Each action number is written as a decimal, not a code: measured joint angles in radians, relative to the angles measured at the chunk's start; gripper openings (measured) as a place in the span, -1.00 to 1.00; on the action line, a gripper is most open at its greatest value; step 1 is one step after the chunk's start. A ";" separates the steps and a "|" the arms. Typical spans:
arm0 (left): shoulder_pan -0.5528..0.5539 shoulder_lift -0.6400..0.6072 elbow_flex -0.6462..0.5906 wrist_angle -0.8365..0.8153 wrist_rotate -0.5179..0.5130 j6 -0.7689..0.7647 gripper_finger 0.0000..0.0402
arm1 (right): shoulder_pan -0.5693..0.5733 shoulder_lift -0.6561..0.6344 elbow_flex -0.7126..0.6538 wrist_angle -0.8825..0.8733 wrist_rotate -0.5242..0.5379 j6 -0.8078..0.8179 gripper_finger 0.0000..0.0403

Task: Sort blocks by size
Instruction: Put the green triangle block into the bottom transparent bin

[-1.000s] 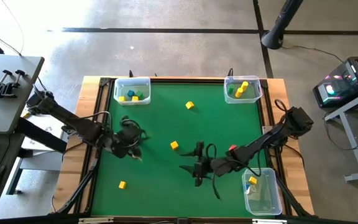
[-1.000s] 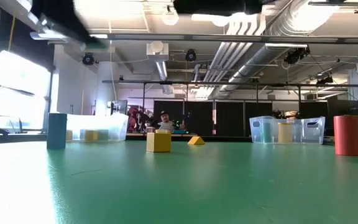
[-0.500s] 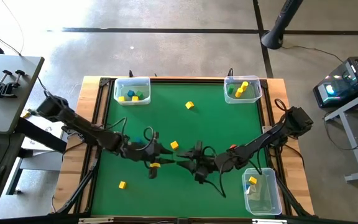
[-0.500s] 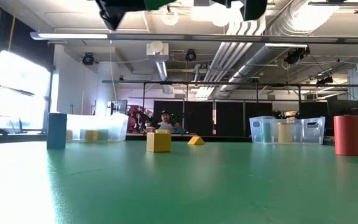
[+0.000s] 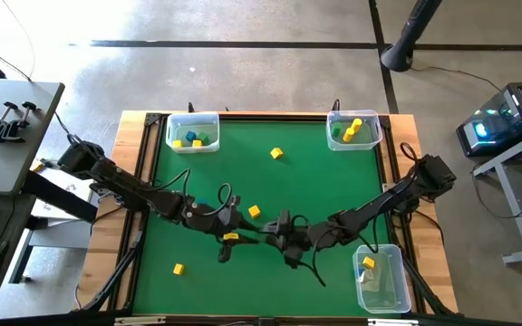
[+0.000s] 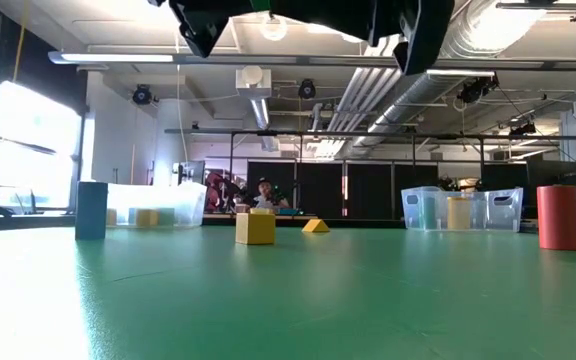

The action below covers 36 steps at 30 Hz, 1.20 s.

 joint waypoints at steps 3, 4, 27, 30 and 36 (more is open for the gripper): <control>0.000 0.000 0.000 -0.002 0.001 -0.009 -0.55 | -0.004 0.000 0.000 -0.001 -0.025 0.005 -0.11; 0.000 0.000 0.000 -0.002 0.001 -0.017 -0.55 | -0.004 0.000 0.000 -0.002 -0.036 0.006 -0.18; 0.011 0.000 0.000 -0.054 -0.016 -0.048 0.08 | 0.004 -0.002 0.000 -0.059 -0.034 0.364 -0.99; 0.011 0.000 0.000 -0.059 -0.028 -0.048 0.12 | 0.002 -0.001 0.000 -0.077 -0.021 0.400 -1.00; 0.011 -0.019 0.000 -0.143 -0.092 -0.049 0.13 | -0.004 -0.001 0.001 -0.148 0.022 0.465 -1.00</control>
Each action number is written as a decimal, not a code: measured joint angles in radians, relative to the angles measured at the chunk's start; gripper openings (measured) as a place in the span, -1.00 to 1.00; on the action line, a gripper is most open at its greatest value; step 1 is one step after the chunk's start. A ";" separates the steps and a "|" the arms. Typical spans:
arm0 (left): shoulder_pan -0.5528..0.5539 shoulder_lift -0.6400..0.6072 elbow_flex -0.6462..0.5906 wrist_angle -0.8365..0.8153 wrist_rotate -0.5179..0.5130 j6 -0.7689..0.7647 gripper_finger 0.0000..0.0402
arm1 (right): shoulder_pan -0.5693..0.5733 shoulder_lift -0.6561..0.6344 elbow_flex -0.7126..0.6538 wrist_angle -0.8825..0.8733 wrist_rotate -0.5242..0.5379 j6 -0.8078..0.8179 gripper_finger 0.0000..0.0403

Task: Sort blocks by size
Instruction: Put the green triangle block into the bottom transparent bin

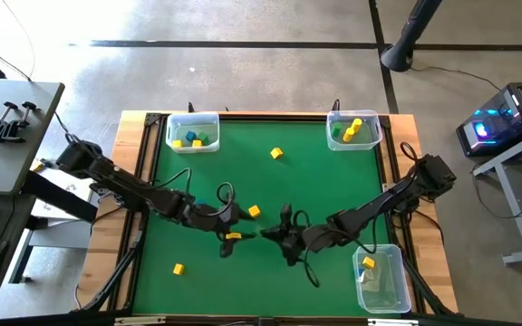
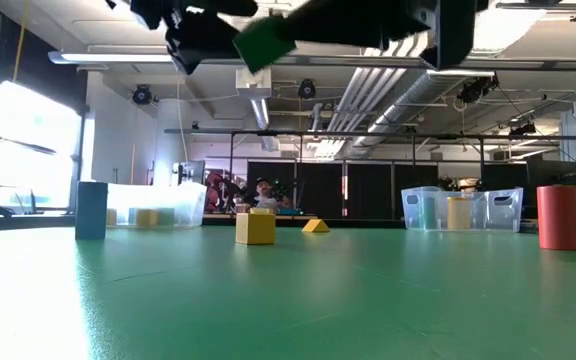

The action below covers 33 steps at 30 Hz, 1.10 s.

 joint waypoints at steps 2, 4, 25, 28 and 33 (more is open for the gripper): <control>0.000 -0.010 0.000 -0.028 -0.023 0.000 0.13 | -0.003 0.000 0.000 -0.039 0.003 0.045 -1.00; 0.000 -0.021 0.000 -0.059 -0.041 -0.001 0.13 | -0.007 0.000 0.000 -0.089 0.003 0.097 -1.00; -0.002 -0.034 0.000 -0.168 -0.097 0.006 0.13 | 0.314 -0.335 0.000 -1.123 -0.138 1.132 -1.00; -0.002 -0.034 0.000 -0.168 -0.099 0.007 0.13 | 0.406 -0.388 0.001 -1.211 -0.241 1.363 -1.00; -0.002 -0.034 0.000 -0.168 -0.119 0.007 0.13 | 0.539 -0.415 0.001 -1.315 -0.305 1.691 -1.00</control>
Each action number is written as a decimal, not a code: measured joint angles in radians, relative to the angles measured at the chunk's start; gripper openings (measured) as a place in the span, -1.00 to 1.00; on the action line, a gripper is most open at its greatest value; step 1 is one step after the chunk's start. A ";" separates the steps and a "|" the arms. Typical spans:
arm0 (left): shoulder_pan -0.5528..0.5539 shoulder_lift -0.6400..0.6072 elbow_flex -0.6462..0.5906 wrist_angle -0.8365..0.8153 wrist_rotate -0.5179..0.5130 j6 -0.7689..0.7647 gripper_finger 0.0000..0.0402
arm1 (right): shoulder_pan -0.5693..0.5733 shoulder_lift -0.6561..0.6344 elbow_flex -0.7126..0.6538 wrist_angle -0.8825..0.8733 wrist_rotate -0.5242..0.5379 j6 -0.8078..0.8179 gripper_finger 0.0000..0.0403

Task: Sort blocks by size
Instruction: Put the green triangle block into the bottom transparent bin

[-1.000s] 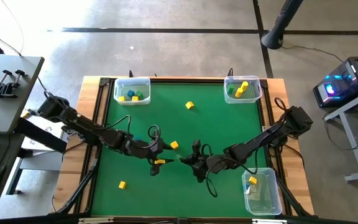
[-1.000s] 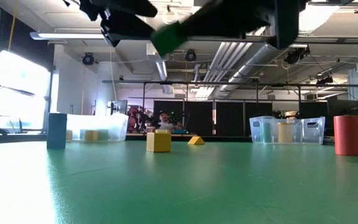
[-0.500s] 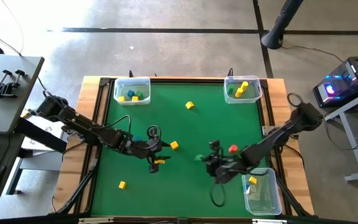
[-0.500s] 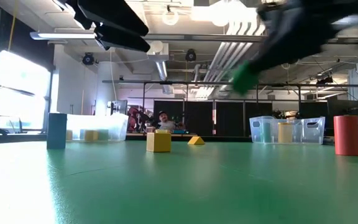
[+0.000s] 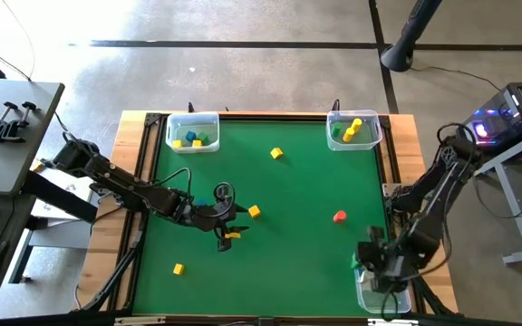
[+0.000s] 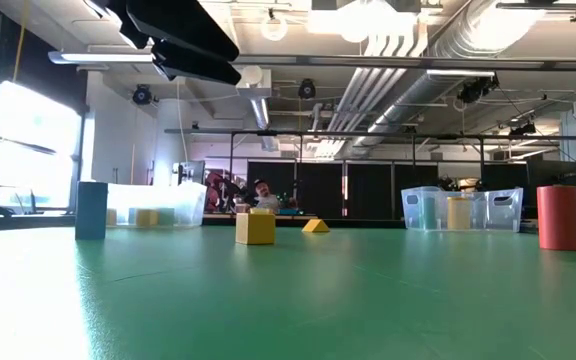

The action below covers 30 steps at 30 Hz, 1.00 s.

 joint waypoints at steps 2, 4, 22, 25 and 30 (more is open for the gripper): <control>0.000 0.000 0.000 0.000 -0.003 0.000 0.13 | 0.041 0.010 0.000 -0.042 -0.013 0.100 -1.00; 0.000 0.000 0.000 0.000 -0.003 0.000 0.13 | 0.073 0.032 0.000 -0.090 -0.043 0.185 -1.00; 0.001 0.000 0.000 0.000 -0.027 0.012 0.13 | 0.139 0.264 0.001 -0.201 -0.243 0.392 -1.00; 0.001 0.000 0.000 0.000 -0.027 0.012 0.13 | 0.139 0.264 0.001 -0.214 -0.239 0.420 -0.93; 0.001 0.000 0.000 0.000 -0.027 0.017 0.13 | 0.139 0.263 0.001 -0.232 -0.243 0.428 -0.62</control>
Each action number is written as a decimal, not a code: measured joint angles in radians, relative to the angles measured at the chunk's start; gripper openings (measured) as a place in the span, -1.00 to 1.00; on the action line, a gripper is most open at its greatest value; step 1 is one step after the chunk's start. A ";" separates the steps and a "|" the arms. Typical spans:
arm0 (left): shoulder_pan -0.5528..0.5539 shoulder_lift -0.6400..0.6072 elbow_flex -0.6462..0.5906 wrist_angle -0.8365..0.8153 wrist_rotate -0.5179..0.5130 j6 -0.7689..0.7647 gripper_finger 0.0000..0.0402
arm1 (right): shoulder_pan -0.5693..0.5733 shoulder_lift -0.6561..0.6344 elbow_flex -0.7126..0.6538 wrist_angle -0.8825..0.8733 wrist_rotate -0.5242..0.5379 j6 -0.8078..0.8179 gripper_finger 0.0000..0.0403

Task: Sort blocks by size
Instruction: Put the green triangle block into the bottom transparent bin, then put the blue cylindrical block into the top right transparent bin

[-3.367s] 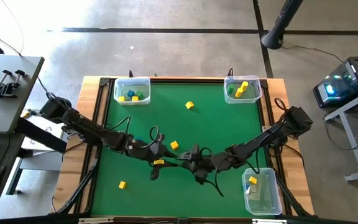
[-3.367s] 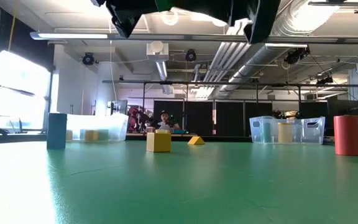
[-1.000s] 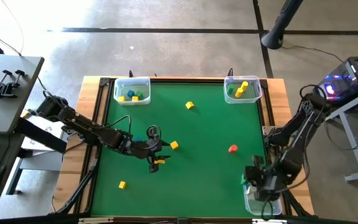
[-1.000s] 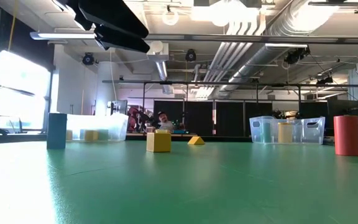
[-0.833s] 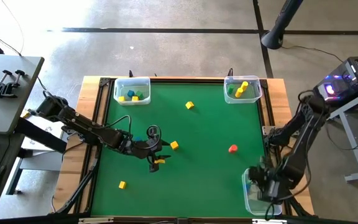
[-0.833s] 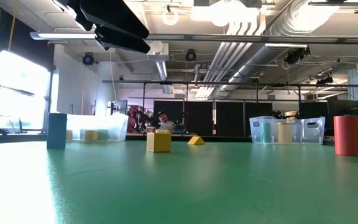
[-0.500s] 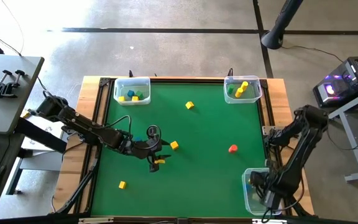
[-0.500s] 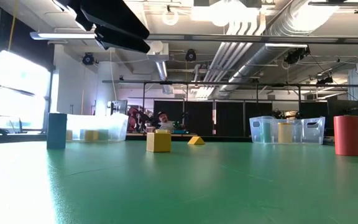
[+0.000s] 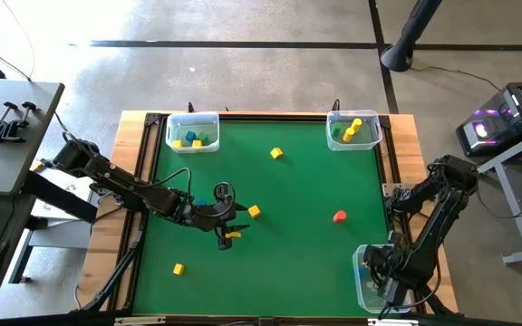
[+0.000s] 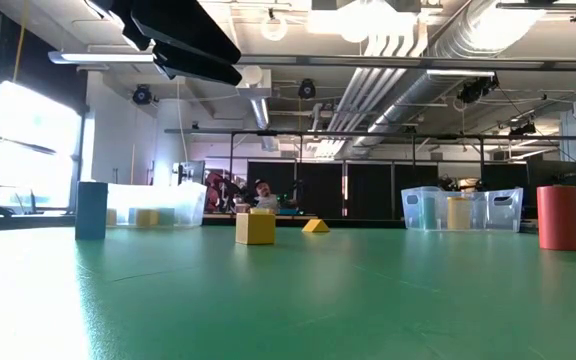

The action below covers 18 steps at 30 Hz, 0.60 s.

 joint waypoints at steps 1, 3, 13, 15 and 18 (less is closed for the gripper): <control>0.000 0.000 0.000 0.000 0.000 0.000 0.13 | 0.000 -0.005 0.000 0.001 -0.008 -0.015 -0.56; 0.000 0.000 0.000 0.000 0.000 0.000 0.13 | 0.000 -0.020 0.016 -0.010 -0.019 -0.033 -0.44; 0.000 0.000 0.000 0.002 -0.002 0.000 0.13 | 0.014 -0.065 0.271 -0.211 0.377 -0.019 -0.34; 0.000 0.000 0.000 0.009 -0.002 0.001 0.13 | 0.023 -0.065 0.289 -0.193 0.581 -0.073 -0.34; 0.000 0.000 0.000 0.010 -0.003 0.001 0.13 | 0.021 -0.065 0.266 -0.150 0.880 -0.087 -0.34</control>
